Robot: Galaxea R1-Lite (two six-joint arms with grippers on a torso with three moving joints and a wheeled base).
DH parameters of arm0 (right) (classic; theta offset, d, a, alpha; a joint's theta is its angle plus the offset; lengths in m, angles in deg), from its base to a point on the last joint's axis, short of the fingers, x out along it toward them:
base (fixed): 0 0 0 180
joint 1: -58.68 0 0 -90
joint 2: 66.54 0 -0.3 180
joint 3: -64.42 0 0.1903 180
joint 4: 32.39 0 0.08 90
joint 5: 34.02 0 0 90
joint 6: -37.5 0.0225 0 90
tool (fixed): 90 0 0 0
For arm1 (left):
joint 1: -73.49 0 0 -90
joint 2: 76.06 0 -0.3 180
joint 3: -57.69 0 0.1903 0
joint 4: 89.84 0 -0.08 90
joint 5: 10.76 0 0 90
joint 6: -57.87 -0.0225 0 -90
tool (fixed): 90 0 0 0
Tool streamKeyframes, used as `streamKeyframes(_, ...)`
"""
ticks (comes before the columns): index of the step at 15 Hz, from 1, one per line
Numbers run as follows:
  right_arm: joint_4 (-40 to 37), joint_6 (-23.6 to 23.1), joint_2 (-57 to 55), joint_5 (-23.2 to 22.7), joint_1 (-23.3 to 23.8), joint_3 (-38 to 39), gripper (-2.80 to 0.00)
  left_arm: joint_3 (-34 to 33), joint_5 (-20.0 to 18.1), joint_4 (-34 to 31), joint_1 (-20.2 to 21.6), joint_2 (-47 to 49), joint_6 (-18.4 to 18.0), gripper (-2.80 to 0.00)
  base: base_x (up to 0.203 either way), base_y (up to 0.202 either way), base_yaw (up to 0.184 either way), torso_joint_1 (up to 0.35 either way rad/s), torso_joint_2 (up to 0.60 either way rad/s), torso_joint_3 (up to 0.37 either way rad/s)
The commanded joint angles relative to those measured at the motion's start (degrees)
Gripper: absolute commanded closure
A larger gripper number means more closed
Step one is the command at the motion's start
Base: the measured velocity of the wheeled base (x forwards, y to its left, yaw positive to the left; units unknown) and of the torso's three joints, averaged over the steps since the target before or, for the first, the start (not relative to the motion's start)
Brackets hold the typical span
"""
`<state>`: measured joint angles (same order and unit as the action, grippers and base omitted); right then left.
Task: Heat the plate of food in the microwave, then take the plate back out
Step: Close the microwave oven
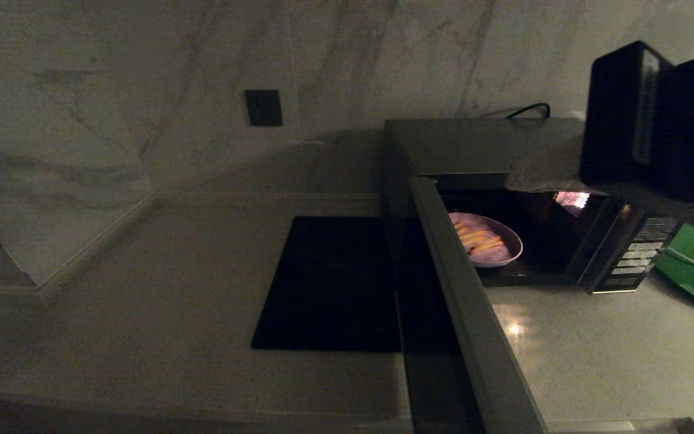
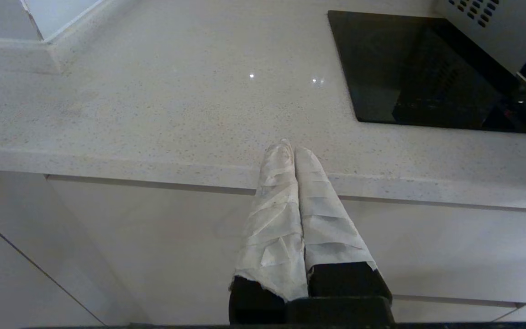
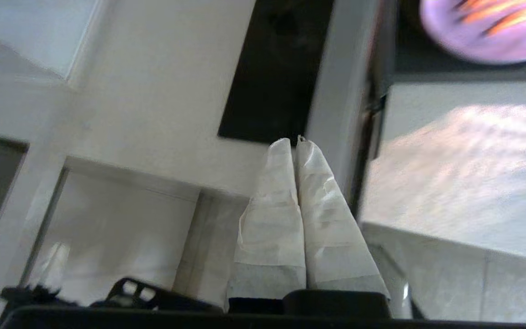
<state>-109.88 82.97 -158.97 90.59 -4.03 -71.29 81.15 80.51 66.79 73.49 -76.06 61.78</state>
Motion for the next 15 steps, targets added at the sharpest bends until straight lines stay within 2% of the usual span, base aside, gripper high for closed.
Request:
streamKeyframes(1, -0.04, 0.33, -2.83, -1.37, 0.14, -0.51, 0.00, -0.01, 0.05, 0.00, 0.00, 0.00, 0.05, 0.00, 0.000, 0.000, 0.000, 0.000, 0.00, 0.000)
streamKeyframes(6, -0.19, 1.45, -3.98, -4.64, 0.30, 0.11, 0.00, -0.01, 0.05, 0.00, 0.00, 0.00, 0.05, 0.00, 0.000, 0.000, 0.000, 0.000, 0.00, 0.000)
streamKeyframes(9, -0.28, 2.78, -4.86, -7.62, 2.00, 0.65, 0.00, -0.01, 0.05, 0.00, 0.00, 0.00, 0.05, 0.00, 0.000, 0.000, 0.000, 0.000, 0.00, 0.000)
streamKeyframes(15, -0.25, 3.31, -5.60, -8.15, 2.95, 3.14, 0.00, -0.01, 0.05, 0.00, 0.00, 0.00, 0.05, 0.00, 0.000, 0.000, 0.000, 0.000, 0.00, 0.000)
